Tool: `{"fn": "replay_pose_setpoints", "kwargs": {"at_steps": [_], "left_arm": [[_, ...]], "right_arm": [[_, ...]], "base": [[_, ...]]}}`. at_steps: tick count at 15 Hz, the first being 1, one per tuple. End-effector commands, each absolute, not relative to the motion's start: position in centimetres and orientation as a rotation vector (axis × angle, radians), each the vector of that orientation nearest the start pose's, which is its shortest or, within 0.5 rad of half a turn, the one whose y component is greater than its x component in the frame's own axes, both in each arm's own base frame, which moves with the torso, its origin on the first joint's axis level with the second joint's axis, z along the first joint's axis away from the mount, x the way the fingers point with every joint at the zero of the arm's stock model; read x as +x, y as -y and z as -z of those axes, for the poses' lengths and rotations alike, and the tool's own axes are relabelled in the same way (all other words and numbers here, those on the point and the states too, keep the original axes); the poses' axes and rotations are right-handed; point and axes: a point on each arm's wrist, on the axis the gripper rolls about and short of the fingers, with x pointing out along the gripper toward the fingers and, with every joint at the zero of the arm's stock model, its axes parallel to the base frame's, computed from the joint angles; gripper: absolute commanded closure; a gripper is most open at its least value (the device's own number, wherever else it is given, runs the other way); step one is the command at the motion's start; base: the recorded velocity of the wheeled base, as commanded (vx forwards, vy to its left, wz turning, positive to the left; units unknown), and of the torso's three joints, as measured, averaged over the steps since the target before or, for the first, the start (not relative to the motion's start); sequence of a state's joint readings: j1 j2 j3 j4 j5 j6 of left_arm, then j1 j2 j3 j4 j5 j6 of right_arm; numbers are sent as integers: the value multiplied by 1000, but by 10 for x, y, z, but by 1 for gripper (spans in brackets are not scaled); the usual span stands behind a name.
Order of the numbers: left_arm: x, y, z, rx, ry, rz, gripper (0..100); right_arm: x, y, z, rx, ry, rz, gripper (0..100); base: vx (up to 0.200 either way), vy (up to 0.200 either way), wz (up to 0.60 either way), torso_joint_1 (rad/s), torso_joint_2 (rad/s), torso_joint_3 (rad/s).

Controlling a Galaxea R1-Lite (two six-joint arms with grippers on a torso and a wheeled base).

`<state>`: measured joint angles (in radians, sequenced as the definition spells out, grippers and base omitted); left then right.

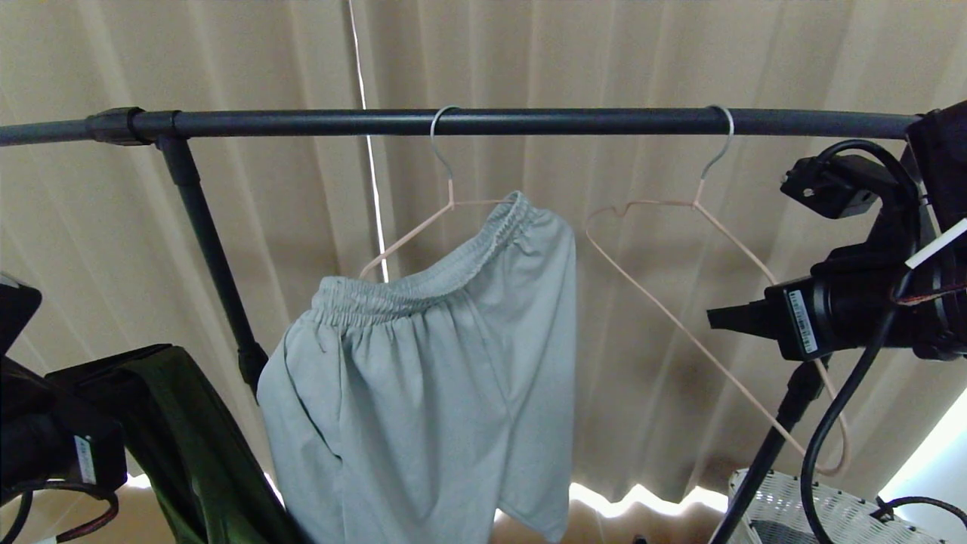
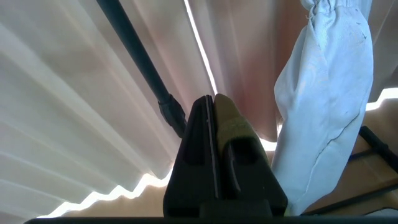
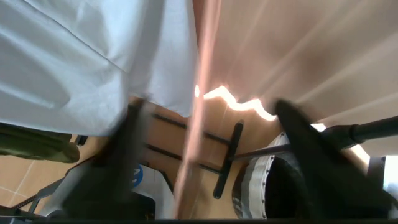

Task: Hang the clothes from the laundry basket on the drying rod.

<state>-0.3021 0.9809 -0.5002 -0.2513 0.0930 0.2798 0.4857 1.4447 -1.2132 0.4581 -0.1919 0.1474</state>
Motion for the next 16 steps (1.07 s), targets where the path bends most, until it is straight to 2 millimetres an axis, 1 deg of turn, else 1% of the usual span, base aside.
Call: {"fn": "replay_pose_setpoints", "kwargs": {"at_steps": [1, 4, 10, 14, 16], "left_arm": [[118, 34, -212, 323, -194, 240, 100], [117, 34, -213, 323, -191, 238, 100], [117, 34, -210, 331, -199, 240, 100], [117, 34, -210, 332, -201, 241, 100], [116, 34, -211, 332, -193, 241, 100]], "right_arm": [[203, -102, -267, -88, -666, -231, 100], [203, -101, -267, -86, -667, -225, 100], [196, -91, -279, -80, -607, -216, 100], [185, -83, -290, -57, -547, -212, 100], [181, -78, -294, -32, -482, -211, 100]], "base": [[0, 0, 0, 0, 0, 0], [0, 0, 0, 0, 0, 0], [0, 0, 0, 0, 0, 0], [0, 0, 0, 0, 0, 0], [0, 0, 0, 0, 0, 0]]}}
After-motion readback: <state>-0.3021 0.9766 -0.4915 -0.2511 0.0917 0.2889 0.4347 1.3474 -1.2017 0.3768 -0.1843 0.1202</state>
